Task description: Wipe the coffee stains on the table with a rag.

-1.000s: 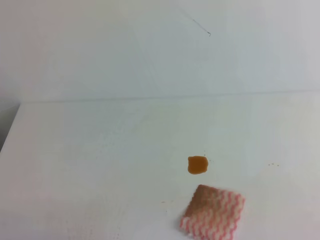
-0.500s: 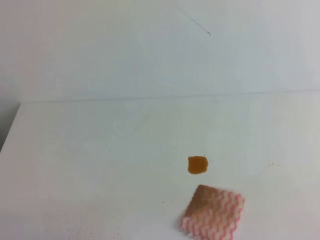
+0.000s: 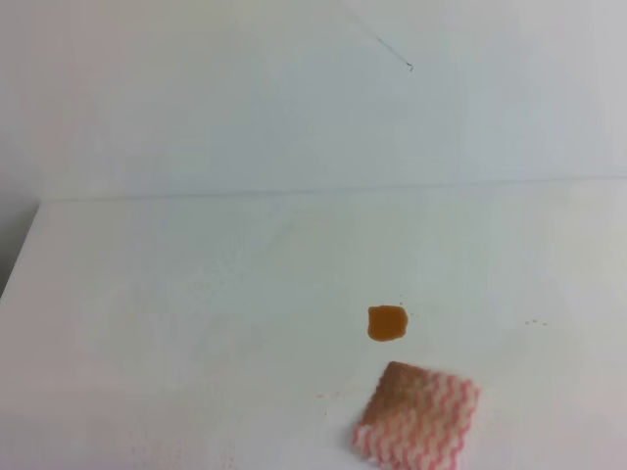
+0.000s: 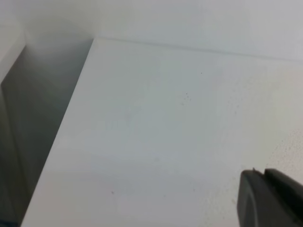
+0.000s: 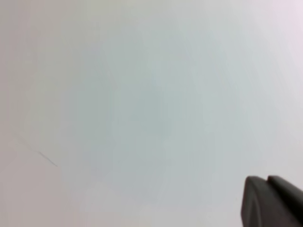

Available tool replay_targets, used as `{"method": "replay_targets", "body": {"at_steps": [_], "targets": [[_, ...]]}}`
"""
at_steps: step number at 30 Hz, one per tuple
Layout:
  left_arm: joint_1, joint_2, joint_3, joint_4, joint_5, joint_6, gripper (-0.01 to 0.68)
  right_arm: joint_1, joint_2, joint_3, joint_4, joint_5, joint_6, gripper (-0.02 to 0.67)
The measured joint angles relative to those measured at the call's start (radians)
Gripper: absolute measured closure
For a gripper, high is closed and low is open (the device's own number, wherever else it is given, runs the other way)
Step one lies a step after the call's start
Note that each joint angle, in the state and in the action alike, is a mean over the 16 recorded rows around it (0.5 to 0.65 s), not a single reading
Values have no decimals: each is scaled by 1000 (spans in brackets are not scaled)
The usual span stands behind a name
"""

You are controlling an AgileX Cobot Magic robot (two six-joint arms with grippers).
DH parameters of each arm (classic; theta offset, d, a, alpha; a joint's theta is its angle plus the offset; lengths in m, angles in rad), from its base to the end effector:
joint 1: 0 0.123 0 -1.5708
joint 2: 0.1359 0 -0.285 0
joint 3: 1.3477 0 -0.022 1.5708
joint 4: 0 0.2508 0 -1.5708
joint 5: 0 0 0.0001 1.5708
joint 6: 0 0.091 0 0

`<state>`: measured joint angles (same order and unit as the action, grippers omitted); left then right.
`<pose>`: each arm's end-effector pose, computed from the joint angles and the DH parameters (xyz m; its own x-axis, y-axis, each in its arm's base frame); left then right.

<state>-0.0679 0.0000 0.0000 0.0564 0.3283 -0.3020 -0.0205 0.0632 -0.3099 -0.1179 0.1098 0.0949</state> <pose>0.0539 -0.0020 0.1836 -0.2428 -0.2301 -0.9424 -0.0098 0.9720 -0.2348 0.0391 -0.0020 0.3025 0.2221 -0.0269 -0.9746 0.0380 0.9991 -0.0189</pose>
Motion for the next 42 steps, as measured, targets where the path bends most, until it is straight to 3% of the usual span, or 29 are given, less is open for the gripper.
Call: {"method": "replay_targets", "body": {"at_steps": [7,15,32,42], "targets": [[0,0,0,0,0,0,675,0,130,-214,15,280,-61,652],[0,0,0,0,0,0,675,0,312,-298,110,394,-145,652],[0,0,0,0,0,0,675,4,692,-302,600,500,-648,652],[0,0,0,-1,0,0,675,53,821,-302,883,558,-886,652]]}}
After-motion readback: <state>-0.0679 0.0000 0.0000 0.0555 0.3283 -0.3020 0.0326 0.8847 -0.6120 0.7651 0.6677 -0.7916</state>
